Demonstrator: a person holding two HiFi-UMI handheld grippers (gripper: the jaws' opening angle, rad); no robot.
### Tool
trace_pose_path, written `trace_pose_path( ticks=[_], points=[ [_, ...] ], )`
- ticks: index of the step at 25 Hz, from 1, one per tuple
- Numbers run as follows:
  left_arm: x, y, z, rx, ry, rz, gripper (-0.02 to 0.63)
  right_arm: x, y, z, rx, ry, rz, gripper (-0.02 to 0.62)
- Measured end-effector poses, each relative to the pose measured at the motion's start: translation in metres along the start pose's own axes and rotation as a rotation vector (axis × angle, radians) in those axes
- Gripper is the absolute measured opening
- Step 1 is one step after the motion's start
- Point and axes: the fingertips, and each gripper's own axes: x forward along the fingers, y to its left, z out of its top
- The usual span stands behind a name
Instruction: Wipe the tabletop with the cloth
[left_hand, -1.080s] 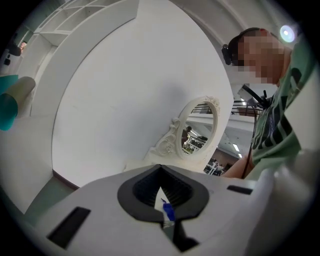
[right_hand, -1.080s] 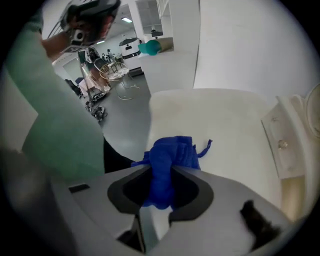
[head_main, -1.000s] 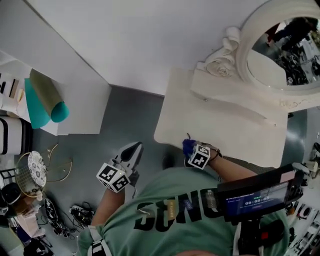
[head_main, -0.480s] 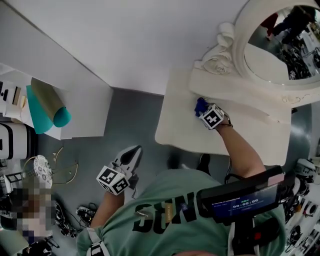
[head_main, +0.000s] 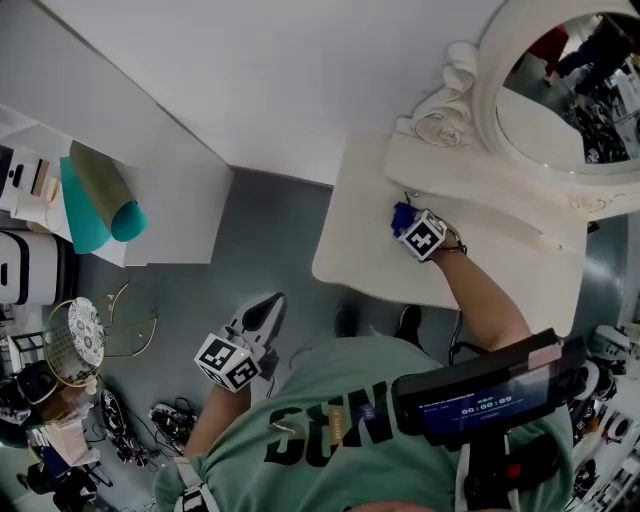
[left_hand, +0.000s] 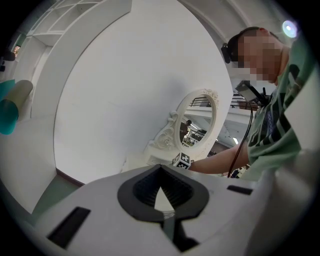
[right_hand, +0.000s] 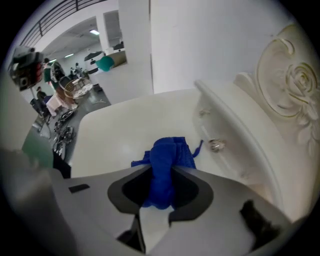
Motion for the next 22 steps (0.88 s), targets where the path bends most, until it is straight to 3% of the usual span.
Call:
trace_pose_path(
  ticks=[6, 8, 12, 14, 17, 19, 22],
  points=[
    [0.009, -0.009, 0.0, 0.013, -0.012, -0.057, -0.002, -0.022, 0.161, -0.071, -0.208, 0.038, 0.211, 0.106],
    [0.01, -0.011, 0.001, 0.02, -0.015, -0.067, -0.002, -0.028, 0.188, -0.086, -0.222, 0.042, 0.248, 0.106],
    [0.01, -0.016, 0.0, 0.024, -0.014, -0.066, -0.002, -0.034, 0.2, -0.094, -0.248, 0.038, 0.316, 0.106],
    [0.007, -0.021, -0.001, 0.029, -0.012, -0.057, -0.002, -0.038, 0.172, -0.089, -0.201, -0.021, 0.306, 0.106],
    [0.002, -0.026, -0.001, 0.037, -0.019, -0.024, -0.002, -0.038, 0.069, -0.067, -0.076, -0.093, 0.151, 0.106],
    [-0.005, -0.027, -0.004, 0.029, -0.021, 0.011, -0.002, -0.033, 0.005, -0.058, -0.048, -0.089, 0.041, 0.106],
    [-0.013, -0.03, -0.013, 0.012, -0.017, 0.054, -0.002, -0.019, -0.051, -0.053, -0.012, -0.079, -0.035, 0.107]
  ],
)
